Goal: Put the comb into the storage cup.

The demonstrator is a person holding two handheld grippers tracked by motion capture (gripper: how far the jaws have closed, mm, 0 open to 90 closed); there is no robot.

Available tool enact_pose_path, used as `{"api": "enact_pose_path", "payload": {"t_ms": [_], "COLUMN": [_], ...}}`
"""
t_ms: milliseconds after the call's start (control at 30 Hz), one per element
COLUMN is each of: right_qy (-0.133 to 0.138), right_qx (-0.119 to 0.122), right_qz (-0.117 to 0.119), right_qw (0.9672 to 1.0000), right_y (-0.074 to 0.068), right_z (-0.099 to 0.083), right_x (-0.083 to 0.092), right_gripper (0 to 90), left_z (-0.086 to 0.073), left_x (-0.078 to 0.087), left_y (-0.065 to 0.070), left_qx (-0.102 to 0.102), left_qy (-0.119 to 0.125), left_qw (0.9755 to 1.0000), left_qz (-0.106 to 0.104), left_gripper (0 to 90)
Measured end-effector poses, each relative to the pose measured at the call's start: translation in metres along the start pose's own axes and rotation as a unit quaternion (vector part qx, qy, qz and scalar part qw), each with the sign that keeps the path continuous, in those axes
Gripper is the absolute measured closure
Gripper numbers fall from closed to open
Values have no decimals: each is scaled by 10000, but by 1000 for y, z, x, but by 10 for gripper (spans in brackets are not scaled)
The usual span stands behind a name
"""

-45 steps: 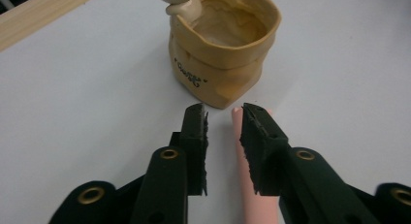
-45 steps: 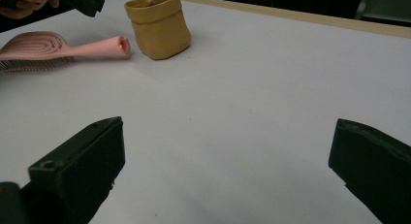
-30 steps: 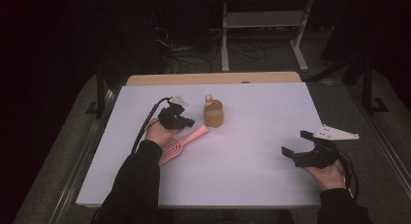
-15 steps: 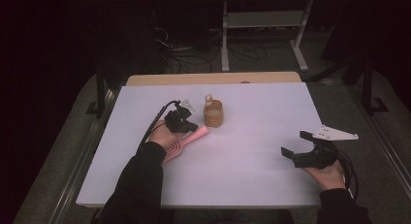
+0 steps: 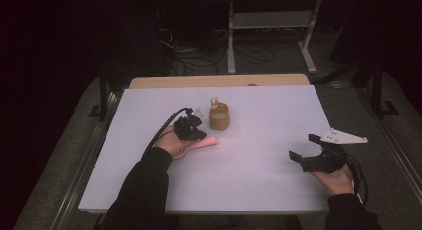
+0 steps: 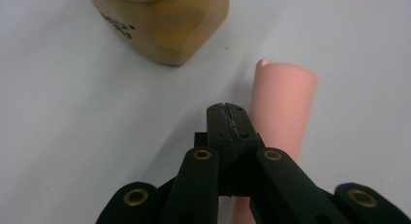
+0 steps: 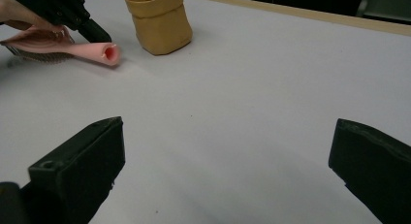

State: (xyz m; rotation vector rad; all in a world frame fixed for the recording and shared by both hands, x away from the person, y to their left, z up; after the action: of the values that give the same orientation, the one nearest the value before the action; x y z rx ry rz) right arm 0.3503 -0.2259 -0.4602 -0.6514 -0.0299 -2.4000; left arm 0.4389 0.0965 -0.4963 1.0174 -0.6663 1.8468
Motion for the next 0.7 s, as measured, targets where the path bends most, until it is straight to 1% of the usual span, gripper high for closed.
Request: {"api": "enact_pose_path", "payload": {"t_ms": [67, 200, 367, 533, 700], "right_qy": [-2, 7, 31, 27, 11], "right_qx": [18, 15, 15, 13, 4], "right_qz": [-12, -14, -29, -21, -11], "right_qw": [10000, 10000, 10000, 10000, 10000], "right_y": [0, 0, 1, 1, 0], "right_z": [0, 0, 1, 0, 0], "right_x": [0, 0, 1, 1, 0], "right_gripper": [0, 0, 0, 0, 0], "left_z": [-1, -3, -6, -8, -10], "left_x": [-1, 0, 1, 4, 5], "left_y": [4, 8, 11, 17, 23], "left_qx": [-88, -131, -218, -313, -395], "left_qy": [-64, -114, -223, -310, -332], "left_qw": [9999, 9998, 9994, 9988, 9985], "left_qz": [-32, -129, -147, -192, -205], "left_gripper": [900, 900, 900, 900, 900]}}
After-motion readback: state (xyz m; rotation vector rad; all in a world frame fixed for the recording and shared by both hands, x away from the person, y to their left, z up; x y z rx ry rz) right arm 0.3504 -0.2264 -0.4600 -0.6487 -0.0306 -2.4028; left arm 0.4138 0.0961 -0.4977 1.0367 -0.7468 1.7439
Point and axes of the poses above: each handheld gripper's, and its own axes: x roughly backward along the jaws, z roughly out of its top, y roughly to its right, the point moved 9 cm from there along -x, roughly forward along the jaws, and after that the axes turned 1 degree about -x, right-handed, at the moved point
